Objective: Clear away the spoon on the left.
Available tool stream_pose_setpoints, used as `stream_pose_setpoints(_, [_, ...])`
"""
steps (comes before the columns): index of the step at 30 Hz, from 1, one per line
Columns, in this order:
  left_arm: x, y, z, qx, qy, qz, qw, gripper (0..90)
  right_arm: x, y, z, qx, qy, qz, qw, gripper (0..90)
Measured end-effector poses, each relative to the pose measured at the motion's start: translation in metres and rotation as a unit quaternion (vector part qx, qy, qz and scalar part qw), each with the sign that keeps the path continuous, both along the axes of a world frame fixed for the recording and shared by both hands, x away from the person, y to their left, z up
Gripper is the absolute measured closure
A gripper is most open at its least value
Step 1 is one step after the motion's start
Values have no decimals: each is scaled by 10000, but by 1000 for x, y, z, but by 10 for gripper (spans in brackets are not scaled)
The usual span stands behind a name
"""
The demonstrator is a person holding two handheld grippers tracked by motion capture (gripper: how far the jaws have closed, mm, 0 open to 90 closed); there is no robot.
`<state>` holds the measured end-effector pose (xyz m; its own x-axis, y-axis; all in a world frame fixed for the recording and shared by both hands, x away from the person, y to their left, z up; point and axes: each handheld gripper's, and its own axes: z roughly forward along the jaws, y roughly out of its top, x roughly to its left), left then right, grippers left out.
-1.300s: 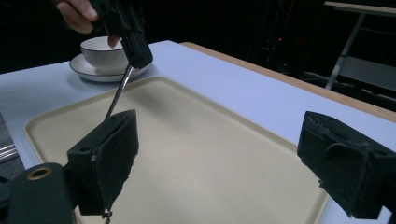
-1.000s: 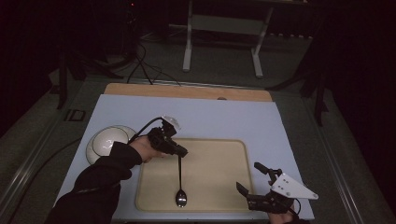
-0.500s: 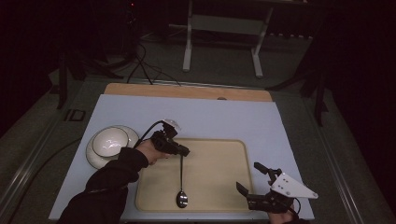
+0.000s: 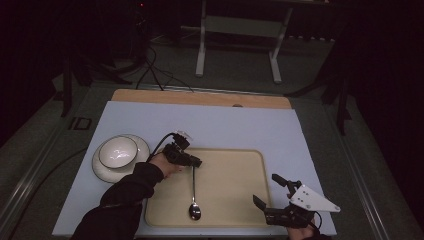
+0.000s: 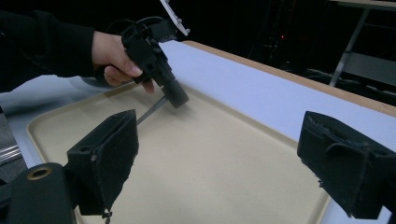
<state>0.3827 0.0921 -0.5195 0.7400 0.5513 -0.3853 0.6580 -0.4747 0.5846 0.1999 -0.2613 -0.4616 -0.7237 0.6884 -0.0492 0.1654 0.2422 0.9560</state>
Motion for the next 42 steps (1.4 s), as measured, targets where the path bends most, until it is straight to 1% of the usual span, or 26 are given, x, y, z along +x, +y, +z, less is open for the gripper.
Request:
stream_pose_setpoints(2, [0, 0, -3, 21, -16, 6, 10000, 777, 0, 0, 0, 10, 4, 6, 10000, 128])
stream_pose_setpoints(4, [0, -1, -5, 36, -75, 8, 10000, 774, 0, 0, 0, 12, 9, 4, 10000, 127])
stream_pose_setpoints(6, [-1, -1, -7, 58, -128, 49, 9999, 737, 1, 0, 0, 18, 12, 2, 10000, 127])
stream_pose_setpoints(8, [0, -2, -9, 90, -174, 110, 9997, 723, 1, -1, 0, 17, 12, -2, 10000, 127])
stream_pose_setpoints(9, [0, -2, -10, 109, -173, 128, 9997, 697, 1, -1, 0, 15, 15, 0, 10000, 127])
stream_pose_setpoints(10, [0, -3, -11, 141, -176, 159, 9996, 693, 0, -1, 0, 16, 15, -6, 10000, 127])
stream_pose_setpoints(12, [1, -3, -12, 118, -178, 190, 9996, 652, 0, -1, 0, 1, 6, -16, 10000, 127])
stream_pose_setpoints(13, [1, -4, -12, 134, -207, 198, 9995, 615, 0, 0, 0, -1, 5, -17, 10000, 127])
stream_pose_setpoints(14, [1, -4, -12, 145, -260, 220, 9993, 609, 0, 0, 0, -1, 0, -19, 10000, 127])
stream_pose_setpoints(18, [2, -5, -11, 82, -266, 253, 9993, 566, 0, -1, 0, -1, 9, -21, 10000, 127])
stream_pose_setpoints(21, [1, -6, -7, 74, -301, 285, 9991, 562, 1, -1, 0, 19, 19, -28, 10000, 127])
stream_pose_setpoints(23, [-1, -7, -5, 69, -360, 322, 9988, 543, 0, -1, 0, 19, 20, -36, 10000, 127])
stream_pose_setpoints(24, [-2, -7, -3, 106, -381, 332, 9987, 542, 0, -1, 0, 21, 24, -40, 10000, 127])
stream_pose_setpoints(26, [-6, -8, 2, 234, -535, 313, 9978, 532, 0, -2, 0, 19, 21, -51, 10000, 127])
stream_pose_setpoints(29, [-13, -7, 10, 288, -626, 275, 9972, 532, 1, -2, 0, 22, 22, -67, 10000, 127])
stream_pose_setpoints(30, [-15, -6, 13, 354, -695, 261, 9966, 532, 1, -2, 0, 24, 24, -66, 10000, 127])
stream_pose_setpoints(32, [-18, -4, 18, 357, -734, 292, 9962, 532, 1, -3, -1, 28, 32, -74, 10000, 127])
stream_pose_setpoints(33, [-19, -2, 21, 377, -785, 308, 9957, 532, 1, -3, -1, 34, 49, -77, 10000, 127])
stream_pose_setpoints(34, [-22, -1, 25, 422, -895, 316, 9946, 532, 1, -3, -1, 39, 54, -76, 9999, 127])
stream_pose_setpoints(35, [-24, 0, 28, 444, -953, 337, 9939, 526, 1, -3, -1, 41, 45, -71, 10000, 127])
stream_pose_setpoints(36, [-24, 0, 28, 444, -953, 337, 9939, 492, 1, -3, -1, 41, 45, -71, 10000, 127])
stream_pose_setpoints(37, [-27, 1, 35, 538, -1107, 412, 9915, 492, 1, -4, -1, 47, 46, -75, 10000, 127])
stream_pose_setpoints(39, [-30, 2, 40, 579, -1191, 454, 9902, 423, 0, -4, 0, 55, 31, -94, 9999, 127])
stream_pose_setpoints(40, [-31, 3, 43, 560, -1204, 529, 9897, 403, 0, -5, 0, 51, 32, -104, 9999, 127])
stream_pose_setpoints(41, [-32, 5, 47, 453, -1192, 574, 9902, 383, 0, -5, 0, 50, 25, -112, 9999, 127])
stream_pose_setpoints(42, [-32, 7, 49, 393, -1187, 526, 9908, 335, -1, -5, 0, 55, 18, -123, 9999, 127])
